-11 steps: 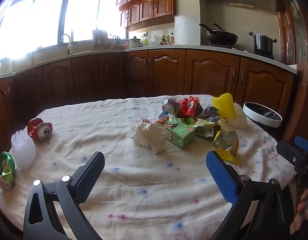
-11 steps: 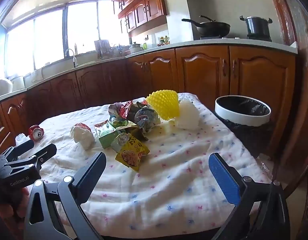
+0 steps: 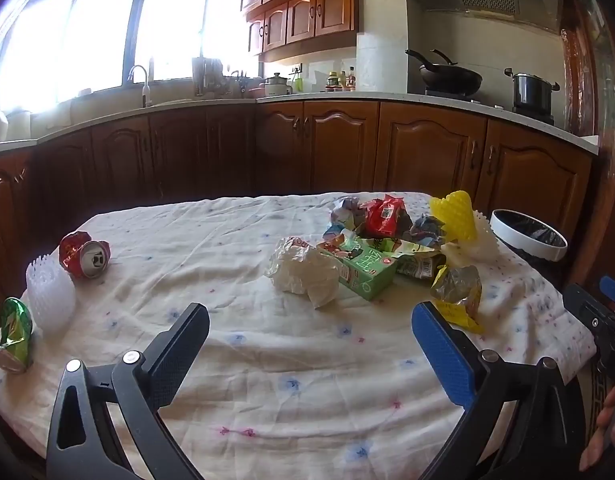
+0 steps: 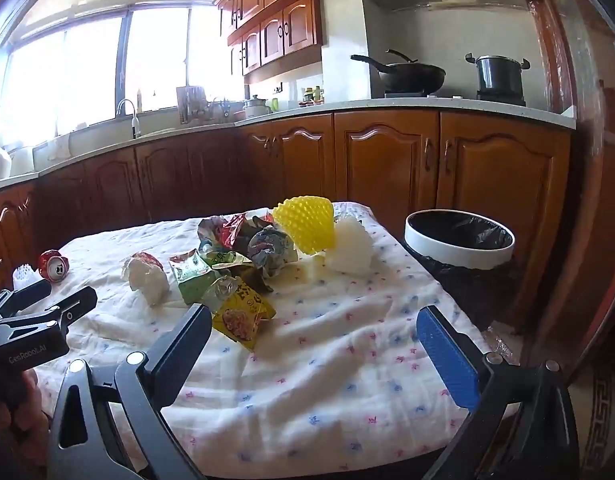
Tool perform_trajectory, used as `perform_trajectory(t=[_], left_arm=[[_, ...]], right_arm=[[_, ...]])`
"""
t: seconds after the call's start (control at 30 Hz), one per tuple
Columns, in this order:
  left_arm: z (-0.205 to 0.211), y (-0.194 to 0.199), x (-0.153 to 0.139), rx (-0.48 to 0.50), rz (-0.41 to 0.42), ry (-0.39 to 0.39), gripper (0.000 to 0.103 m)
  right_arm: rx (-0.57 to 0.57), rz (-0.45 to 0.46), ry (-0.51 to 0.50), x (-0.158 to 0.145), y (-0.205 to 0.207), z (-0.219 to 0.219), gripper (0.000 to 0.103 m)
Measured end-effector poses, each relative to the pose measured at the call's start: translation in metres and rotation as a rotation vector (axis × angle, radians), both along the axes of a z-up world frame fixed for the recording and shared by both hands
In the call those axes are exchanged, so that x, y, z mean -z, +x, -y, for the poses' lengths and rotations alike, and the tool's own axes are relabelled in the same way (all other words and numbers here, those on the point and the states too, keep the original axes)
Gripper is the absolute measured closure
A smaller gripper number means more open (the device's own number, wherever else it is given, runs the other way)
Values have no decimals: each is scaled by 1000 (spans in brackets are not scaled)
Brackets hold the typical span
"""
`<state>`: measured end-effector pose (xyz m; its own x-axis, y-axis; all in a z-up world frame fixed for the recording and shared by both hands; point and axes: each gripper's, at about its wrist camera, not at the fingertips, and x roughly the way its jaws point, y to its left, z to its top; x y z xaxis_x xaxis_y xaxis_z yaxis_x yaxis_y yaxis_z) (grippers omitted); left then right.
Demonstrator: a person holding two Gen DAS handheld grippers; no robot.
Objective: Collect trash
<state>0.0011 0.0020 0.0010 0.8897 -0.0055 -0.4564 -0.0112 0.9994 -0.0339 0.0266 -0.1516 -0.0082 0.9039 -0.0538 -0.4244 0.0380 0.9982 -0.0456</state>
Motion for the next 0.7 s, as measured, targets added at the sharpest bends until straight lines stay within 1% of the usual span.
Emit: perform_trajectory(t=[0.07, 0.1, 0.7], left_arm=[[1, -1, -1, 1, 5, 5, 1], [2, -1, -1, 1, 6, 6, 1], [-1, -1, -2, -8, 10, 11, 1]], right_arm=[[-9, -11, 6, -4, 22, 34, 0], [12, 2, 0, 3, 19, 36, 0], [-33, 12, 20, 5, 21, 33, 0]])
